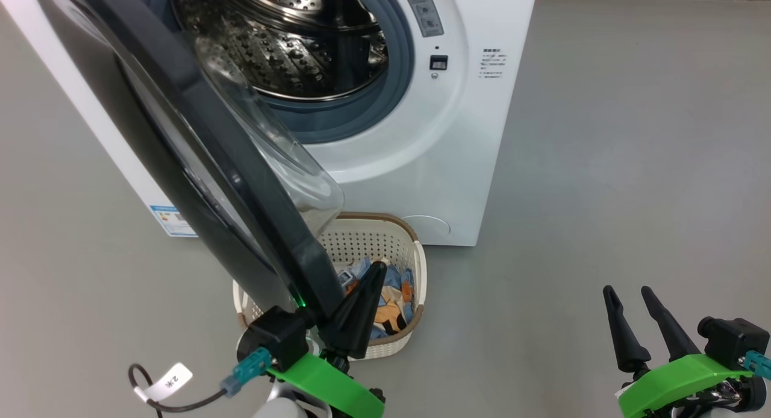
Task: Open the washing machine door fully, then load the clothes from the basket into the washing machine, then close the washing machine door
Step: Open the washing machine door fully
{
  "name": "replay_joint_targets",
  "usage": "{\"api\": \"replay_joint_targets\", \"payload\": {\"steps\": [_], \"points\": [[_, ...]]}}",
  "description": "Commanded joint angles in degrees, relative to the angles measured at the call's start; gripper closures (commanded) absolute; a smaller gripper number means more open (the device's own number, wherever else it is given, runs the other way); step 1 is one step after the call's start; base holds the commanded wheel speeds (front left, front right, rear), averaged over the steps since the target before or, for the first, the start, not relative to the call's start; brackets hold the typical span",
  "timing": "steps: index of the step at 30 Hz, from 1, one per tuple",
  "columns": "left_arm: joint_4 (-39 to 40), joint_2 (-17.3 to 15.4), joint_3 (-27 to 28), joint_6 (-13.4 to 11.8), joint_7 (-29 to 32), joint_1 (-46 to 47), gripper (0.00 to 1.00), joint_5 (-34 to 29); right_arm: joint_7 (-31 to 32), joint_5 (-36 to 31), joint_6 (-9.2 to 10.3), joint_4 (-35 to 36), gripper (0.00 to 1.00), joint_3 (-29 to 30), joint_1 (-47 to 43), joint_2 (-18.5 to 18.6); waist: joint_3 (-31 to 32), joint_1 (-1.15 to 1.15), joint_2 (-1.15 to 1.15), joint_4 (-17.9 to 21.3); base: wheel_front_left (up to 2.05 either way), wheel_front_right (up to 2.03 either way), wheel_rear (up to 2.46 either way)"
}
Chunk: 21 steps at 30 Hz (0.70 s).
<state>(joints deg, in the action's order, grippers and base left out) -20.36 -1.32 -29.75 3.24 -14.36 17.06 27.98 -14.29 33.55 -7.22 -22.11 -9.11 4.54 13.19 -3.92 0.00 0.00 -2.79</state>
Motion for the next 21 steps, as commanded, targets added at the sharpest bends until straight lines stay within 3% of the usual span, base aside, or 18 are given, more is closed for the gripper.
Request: {"api": "replay_joint_targets", "payload": {"steps": [1,21], "points": [[1.6,-1.55,3.91,-0.86,-0.62,0.84,1.0,-0.64,-0.71,-1.11,-0.26,1.5,0.0,-0.87,2.01,1.27,0.2,0.0,0.0,-0.6,0.0,0.0,0.0],[3.64,-1.64,6.41,-1.16,-0.63,-3.55,1.0,-3.67,-0.71,-1.93,-0.26,2.05,0.0,0.36,1.28,1.93,0.91,0.0,0.0,-6.24,0.0,0.0,0.0]]}}
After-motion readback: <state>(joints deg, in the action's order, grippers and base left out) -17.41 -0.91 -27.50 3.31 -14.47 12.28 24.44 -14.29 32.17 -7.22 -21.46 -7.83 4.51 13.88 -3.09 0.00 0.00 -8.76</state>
